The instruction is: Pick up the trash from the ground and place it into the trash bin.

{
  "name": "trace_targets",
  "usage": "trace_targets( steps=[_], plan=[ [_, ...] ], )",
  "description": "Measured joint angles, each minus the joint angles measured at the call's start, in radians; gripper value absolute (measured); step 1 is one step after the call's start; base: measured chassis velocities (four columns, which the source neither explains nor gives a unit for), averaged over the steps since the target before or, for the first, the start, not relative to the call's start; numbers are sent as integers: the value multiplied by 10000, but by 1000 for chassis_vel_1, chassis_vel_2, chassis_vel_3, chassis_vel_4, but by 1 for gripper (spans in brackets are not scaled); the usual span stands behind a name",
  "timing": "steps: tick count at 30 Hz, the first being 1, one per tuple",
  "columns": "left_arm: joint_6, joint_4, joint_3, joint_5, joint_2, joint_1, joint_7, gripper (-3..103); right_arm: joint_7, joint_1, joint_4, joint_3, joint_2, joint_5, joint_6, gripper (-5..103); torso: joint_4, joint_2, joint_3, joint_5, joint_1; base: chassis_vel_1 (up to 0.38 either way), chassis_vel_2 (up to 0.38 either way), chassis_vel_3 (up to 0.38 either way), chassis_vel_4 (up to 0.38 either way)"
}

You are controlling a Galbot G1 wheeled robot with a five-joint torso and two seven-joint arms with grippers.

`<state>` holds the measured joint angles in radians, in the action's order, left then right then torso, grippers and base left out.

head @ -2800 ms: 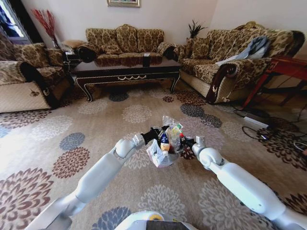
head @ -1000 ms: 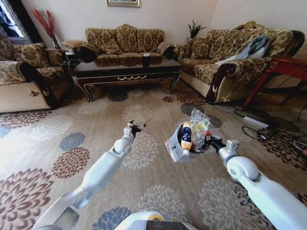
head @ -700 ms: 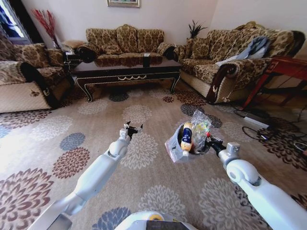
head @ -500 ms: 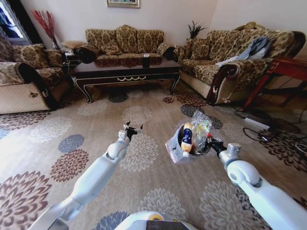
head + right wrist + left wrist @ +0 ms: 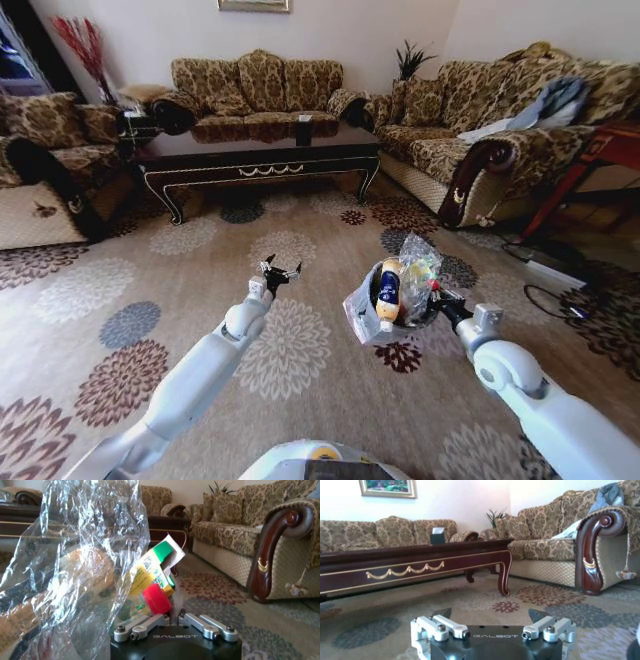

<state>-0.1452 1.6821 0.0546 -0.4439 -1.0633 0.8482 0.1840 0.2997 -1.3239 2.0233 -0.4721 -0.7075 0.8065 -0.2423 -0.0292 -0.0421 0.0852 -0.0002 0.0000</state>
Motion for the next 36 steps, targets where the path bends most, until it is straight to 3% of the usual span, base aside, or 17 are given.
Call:
trace_targets(
  steps=[7,9,12,16,18,21,25,29,36],
  plan=[
    [-106,164,2,191,-112,204,56,100,-157,-310,18,-281,-39,-86,2,2,0,0,0,-5,0,-268,265,276,-269],
    [-160,249,1,284,-165,300,78,100,-225,-427,20,-365,-98,-167,28,2,-4,0,0,10,0,-267,269,267,-280],
    [-242,384,-5,397,-202,428,90,100,-284,-530,33,-415,-156,-254,31,2,2,0,0,-6,0,-278,269,279,-276],
    [-342,614,-9,481,-215,608,159,100,-375,-619,58,-436,-274,-465,63,2,-2,1,0,10,0,-264,293,285,-267],
    [-409,831,23,552,-220,775,180,100,-382,-710,115,-377,-430,-729,85,2,-1,2,-1,-6,0,-233,285,272,-224],
    [-477,1033,75,643,-224,916,182,100,-386,-871,229,-338,-609,-957,85,2,-4,20,-11,10,1,-126,242,236,-101],
    [-567,1271,107,726,-229,1060,182,100,-427,-1196,323,-492,-796,-1292,161,2,-8,55,-44,2,2,-21,158,149,1],
    [-626,1603,45,902,-232,1271,181,100,-613,-1809,557,-908,-1044,-1684,223,2,8,103,-105,-3,-1,93,39,45,100],
    [-713,1909,-35,1080,-156,1490,187,100,-647,-2051,765,-1174,-1139,-1751,237,2,2,160,-161,0,0,101,72,73,102]
  ],
)
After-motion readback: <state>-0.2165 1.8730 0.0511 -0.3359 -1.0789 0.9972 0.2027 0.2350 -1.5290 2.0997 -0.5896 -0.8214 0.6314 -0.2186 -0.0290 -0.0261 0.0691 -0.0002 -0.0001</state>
